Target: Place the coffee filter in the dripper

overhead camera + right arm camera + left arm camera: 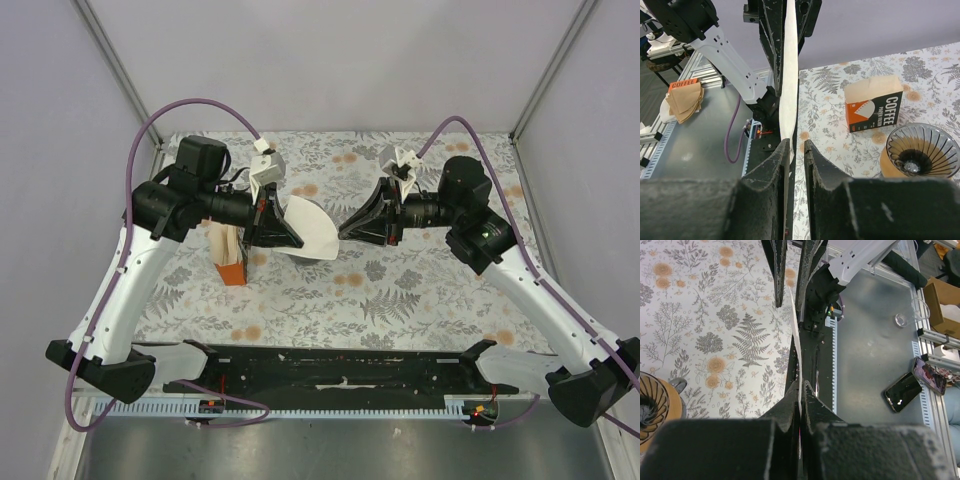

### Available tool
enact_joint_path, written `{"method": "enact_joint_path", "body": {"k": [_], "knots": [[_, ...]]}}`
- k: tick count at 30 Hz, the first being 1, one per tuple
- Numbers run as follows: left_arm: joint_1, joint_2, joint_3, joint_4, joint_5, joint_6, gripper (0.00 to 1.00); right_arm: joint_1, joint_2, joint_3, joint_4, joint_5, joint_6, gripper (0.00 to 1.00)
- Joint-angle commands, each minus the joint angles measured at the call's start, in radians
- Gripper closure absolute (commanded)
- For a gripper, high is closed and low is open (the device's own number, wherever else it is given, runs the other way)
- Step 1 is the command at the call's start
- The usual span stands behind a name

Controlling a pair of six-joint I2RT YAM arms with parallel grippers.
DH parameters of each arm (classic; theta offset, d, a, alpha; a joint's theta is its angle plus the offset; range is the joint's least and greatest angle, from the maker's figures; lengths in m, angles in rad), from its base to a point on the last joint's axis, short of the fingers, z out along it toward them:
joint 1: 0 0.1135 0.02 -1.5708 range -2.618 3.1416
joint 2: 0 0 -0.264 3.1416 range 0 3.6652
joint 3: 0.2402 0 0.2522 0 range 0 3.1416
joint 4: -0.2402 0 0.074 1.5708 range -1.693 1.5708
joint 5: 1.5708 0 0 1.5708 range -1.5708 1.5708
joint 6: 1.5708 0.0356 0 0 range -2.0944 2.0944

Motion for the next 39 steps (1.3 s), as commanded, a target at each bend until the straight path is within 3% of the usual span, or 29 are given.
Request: {"method": "enact_joint_path", "body": {"k": [1,15,34,39], "knots": [[-0.006,-0.013,0.036,-0.009,0.025,0.039,0.98,-0.002,-0.004,0.052,-0.013,0.016,-0.023,0.77],[-0.009,-0.012,0.045,-0.018,0.024,0.051,0.98,-0.005,-0.01,0.043,-0.067,0.019,-0.048,0.78],[-0.019,-0.004,0.049,-0.021,0.024,0.065,0.98,-0.004,0.021,0.059,-0.013,-0.015,-0.016,0.78],[-0.024,-0.001,0.051,-0.023,0.022,0.07,0.98,0.002,0.03,0.055,0.015,-0.038,0.006,0.75]]}}
